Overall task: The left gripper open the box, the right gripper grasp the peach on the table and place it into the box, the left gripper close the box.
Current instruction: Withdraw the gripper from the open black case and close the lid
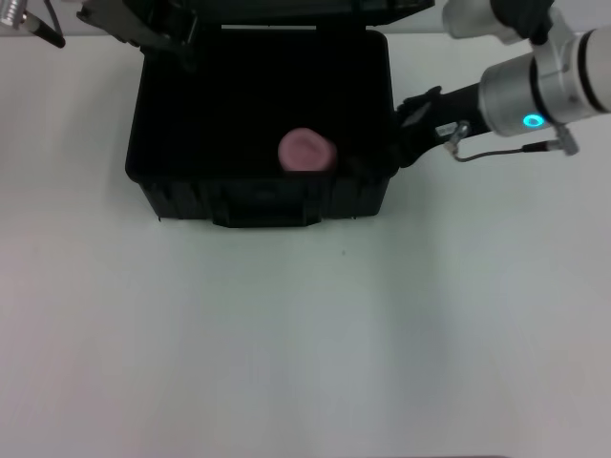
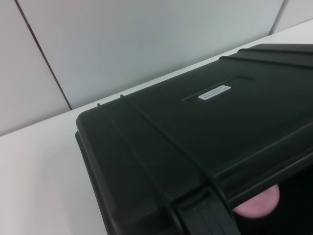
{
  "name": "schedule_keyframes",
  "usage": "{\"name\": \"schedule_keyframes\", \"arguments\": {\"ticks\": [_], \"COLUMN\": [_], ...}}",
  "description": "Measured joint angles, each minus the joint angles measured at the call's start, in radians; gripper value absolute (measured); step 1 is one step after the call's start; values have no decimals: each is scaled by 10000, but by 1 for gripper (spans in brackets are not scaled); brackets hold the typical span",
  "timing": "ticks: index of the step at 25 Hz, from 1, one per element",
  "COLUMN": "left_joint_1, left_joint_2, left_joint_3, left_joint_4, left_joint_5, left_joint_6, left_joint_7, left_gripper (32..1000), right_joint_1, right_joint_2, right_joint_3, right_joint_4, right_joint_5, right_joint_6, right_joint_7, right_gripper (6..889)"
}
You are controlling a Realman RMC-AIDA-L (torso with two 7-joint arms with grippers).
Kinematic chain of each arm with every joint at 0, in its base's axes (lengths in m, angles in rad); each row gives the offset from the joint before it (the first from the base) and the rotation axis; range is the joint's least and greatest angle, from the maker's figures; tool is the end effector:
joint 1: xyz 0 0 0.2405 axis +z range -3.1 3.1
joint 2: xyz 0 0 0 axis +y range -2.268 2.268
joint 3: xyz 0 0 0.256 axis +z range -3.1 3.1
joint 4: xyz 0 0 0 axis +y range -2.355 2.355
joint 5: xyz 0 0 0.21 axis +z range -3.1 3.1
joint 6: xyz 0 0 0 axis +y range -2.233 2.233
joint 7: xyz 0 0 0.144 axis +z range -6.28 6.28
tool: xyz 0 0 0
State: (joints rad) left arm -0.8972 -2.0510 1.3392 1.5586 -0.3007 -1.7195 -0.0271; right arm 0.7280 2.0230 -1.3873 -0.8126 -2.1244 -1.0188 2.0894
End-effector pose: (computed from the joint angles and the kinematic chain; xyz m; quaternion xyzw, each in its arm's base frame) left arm -0.0689 0.3936 0.0600 -0.8224 -0.4290 0.1176 0.3546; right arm 0.1921 0.4114 -0.0431 -0.9499 0.2487 -0.0013 0.1895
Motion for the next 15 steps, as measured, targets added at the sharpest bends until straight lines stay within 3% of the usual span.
{"name": "schedule_keyframes", "arguments": {"ticks": [8,10,15], "left_joint_1": [0,-5,-26], "left_joint_2": [14,13,5], "left_joint_3": [-1,-1,-1], "left_joint_4": [0,0,-1], "left_joint_5": [10,13,18], "left_joint_6": [-1,-1,2], "left_joint_7": [10,10,10], "left_gripper": [382,382,383], "right_joint_1": [153,243,434], "right_joint_2": [-552,-608,-586], "right_joint_3": [29,149,942], "right_joint_4": [-821,-823,-830], "right_joint_5": [-1954,-2369,-3414], "right_joint_6": [-1630,-2042,-3207], "right_joint_7": [2545,2835,3035], "right_gripper": [831,830,829]}}
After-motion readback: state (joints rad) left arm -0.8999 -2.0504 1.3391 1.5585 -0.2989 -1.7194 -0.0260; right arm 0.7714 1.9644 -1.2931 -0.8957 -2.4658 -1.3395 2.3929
